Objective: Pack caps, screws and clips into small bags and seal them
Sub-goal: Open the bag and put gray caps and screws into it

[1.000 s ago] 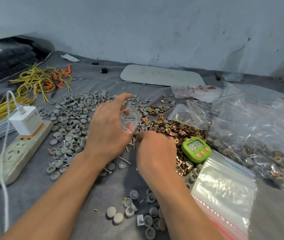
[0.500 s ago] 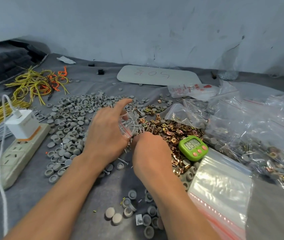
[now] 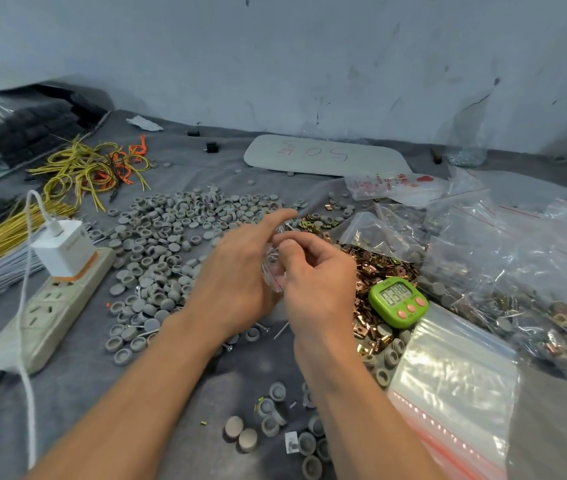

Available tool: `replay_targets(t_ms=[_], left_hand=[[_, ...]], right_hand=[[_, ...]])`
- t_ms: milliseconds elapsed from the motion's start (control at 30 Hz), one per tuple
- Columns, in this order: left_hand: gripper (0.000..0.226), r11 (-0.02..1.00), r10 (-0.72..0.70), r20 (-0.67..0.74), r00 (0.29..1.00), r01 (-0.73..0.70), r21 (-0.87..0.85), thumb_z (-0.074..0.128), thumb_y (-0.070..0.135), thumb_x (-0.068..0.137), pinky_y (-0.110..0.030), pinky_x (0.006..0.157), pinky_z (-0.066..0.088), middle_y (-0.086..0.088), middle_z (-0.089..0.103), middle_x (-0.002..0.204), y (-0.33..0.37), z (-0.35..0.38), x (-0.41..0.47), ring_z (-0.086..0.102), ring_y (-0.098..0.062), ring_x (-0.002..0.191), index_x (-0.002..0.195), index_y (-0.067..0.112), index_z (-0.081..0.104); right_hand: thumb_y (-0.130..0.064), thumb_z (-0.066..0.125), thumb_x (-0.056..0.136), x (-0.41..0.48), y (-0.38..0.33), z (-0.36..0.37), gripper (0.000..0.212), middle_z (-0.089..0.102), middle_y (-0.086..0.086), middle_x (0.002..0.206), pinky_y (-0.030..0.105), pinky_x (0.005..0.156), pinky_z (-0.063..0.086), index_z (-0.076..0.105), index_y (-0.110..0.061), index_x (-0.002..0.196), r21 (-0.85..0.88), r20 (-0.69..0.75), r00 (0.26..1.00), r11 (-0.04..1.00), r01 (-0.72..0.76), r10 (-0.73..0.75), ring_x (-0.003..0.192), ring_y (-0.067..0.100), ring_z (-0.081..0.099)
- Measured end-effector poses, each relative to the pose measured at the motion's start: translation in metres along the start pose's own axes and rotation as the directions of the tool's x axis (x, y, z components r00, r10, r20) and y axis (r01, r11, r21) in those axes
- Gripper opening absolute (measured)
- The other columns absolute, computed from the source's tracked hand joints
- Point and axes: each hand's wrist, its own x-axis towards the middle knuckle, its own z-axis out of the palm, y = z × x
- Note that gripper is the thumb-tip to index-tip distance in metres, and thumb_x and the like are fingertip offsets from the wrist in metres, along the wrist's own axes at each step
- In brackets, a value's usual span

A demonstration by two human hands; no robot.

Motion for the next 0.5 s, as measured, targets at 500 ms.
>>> replay_targets(t_ms=[500], left_hand=[[0.068, 0.989, -0.113, -0.133, 0.985, 0.098, -0.113, 0.067, 0.018, 0.083, -0.024, 0.081, 0.043, 0.015, 0.062, 0.106, 0.002, -0.004, 0.000, 0.061, -0.009, 0.096, 0.143, 0.040, 0.043]], right_hand=[[-0.040, 0.072, 0.089, 0.001, -0.005, 0.014, 0.012, 0.073, -0.018, 0.067, 0.027, 0.064, 0.054, 0.081, -0.046, 0.084, -0.297, 0.011, 1.000, 0.955, 0.013, -0.011, 0.067, 0.004, 0.068]])
